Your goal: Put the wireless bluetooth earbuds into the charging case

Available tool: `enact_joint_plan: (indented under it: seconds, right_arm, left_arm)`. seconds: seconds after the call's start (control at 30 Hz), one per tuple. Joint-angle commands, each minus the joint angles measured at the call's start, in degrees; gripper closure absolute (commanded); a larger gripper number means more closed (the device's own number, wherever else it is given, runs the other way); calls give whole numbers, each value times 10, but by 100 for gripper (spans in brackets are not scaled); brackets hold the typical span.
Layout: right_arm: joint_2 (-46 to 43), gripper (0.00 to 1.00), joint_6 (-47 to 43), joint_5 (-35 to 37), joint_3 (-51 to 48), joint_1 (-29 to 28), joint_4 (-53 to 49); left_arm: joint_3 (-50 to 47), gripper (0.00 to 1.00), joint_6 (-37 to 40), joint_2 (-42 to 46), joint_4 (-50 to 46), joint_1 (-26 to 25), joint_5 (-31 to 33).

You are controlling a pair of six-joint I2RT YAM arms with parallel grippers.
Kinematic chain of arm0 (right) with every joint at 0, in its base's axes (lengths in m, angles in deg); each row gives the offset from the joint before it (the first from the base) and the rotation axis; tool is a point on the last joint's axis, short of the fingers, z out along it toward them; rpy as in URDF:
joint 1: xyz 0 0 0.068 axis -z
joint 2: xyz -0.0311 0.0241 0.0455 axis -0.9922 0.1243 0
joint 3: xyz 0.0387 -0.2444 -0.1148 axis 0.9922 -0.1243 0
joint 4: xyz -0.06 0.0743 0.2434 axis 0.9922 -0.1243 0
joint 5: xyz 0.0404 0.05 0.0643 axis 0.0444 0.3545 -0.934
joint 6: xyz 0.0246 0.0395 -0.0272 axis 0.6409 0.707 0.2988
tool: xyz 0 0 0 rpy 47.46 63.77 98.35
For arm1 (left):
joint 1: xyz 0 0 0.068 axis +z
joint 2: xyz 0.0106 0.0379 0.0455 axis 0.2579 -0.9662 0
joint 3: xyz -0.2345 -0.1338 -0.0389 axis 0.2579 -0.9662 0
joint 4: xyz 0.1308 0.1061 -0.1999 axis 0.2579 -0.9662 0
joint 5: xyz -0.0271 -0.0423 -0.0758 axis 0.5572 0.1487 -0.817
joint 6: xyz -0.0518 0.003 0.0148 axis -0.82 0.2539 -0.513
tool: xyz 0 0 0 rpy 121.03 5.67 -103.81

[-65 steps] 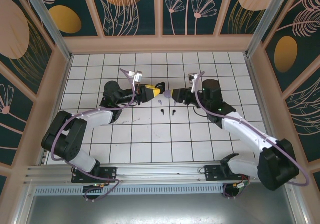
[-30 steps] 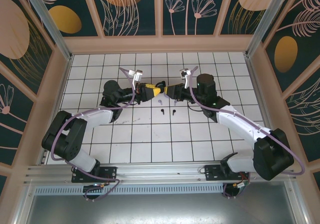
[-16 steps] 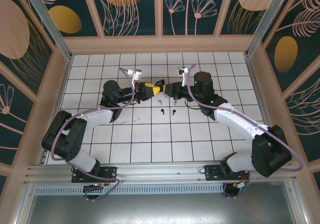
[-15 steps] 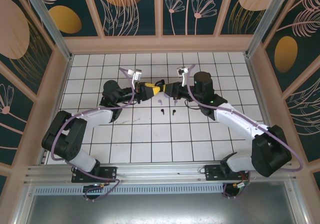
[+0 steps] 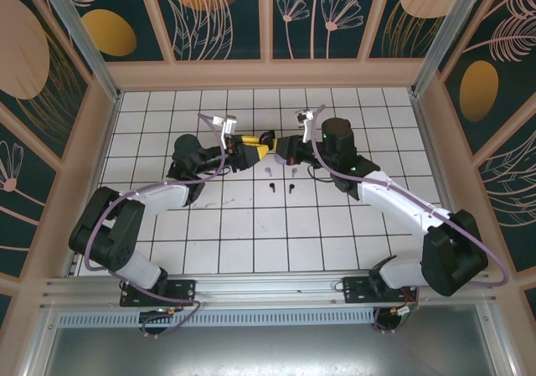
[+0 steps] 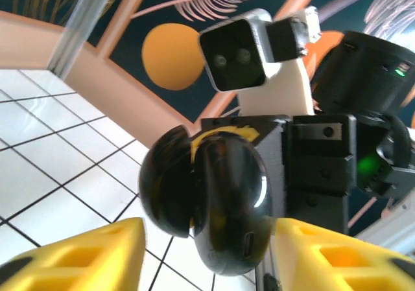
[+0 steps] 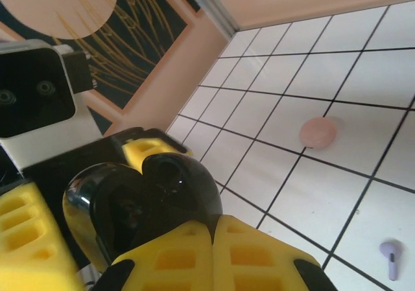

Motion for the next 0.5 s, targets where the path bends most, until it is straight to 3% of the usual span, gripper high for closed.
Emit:
enact_joint_plan:
  seconds: [0.0, 0.1, 0.13, 0.47]
  right_arm:
    - [-2, 100, -16, 54, 30, -2, -37]
    - [-6, 100, -25, 76, 38, 2, -64]
    - [-9, 100, -28, 82, 39, 4, -71]
    - [-15, 100, -84, 98, 71, 15, -134]
  left_arm:
    - [-5, 31, 48, 41, -39, -3, 71]
    - [-1, 14, 84, 72, -87, -2, 106]
    - [3, 3, 104, 86, -110, -1, 119]
    - [47, 1, 251, 177, -289, -1, 256]
